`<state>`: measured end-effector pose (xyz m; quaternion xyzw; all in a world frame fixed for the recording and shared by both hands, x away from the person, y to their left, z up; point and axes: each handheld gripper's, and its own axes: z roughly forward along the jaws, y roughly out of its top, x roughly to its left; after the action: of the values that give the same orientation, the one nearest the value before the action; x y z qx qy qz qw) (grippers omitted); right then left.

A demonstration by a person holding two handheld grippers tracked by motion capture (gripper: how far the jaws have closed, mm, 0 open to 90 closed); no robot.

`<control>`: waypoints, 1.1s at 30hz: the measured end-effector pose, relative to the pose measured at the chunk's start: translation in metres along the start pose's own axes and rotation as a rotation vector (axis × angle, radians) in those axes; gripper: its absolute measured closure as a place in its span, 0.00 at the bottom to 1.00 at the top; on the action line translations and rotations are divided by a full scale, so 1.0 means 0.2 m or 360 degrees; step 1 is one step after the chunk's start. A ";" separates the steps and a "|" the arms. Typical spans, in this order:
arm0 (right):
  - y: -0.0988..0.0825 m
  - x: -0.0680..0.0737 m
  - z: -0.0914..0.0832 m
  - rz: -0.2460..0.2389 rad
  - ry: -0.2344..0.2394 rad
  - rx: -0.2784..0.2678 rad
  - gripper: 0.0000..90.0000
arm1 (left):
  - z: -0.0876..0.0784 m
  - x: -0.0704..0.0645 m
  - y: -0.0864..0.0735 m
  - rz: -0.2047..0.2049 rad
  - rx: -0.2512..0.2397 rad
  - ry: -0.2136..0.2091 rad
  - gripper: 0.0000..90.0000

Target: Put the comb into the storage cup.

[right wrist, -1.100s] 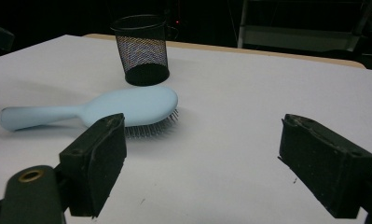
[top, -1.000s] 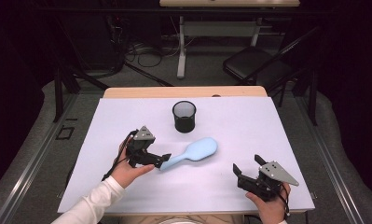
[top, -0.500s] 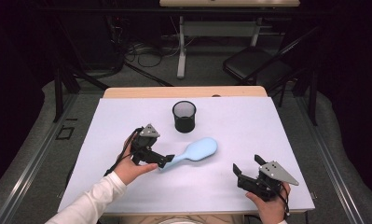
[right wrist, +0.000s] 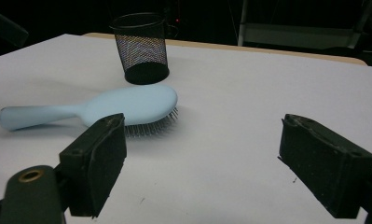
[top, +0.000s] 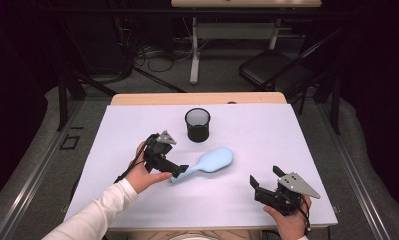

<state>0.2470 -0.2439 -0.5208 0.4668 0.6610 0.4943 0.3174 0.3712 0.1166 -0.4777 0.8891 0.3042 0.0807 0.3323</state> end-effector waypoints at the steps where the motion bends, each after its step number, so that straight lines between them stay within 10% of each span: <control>1: 0.00 0.00 0.00 0.0000 0.0001 -0.0003 0.16 | 0.01 0.00 0.00 0.0001 0.0011 0.0005 0.00; 33: 0.00 0.00 0.00 -0.0026 0.0014 0.0003 0.16 | 0.18 0.02 0.07 0.0122 0.0169 0.0006 0.01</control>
<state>0.2474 -0.2427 -0.5212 0.4596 0.6667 0.4932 0.3180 0.3931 0.0908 -0.4966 0.9164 0.2744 0.0787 0.2807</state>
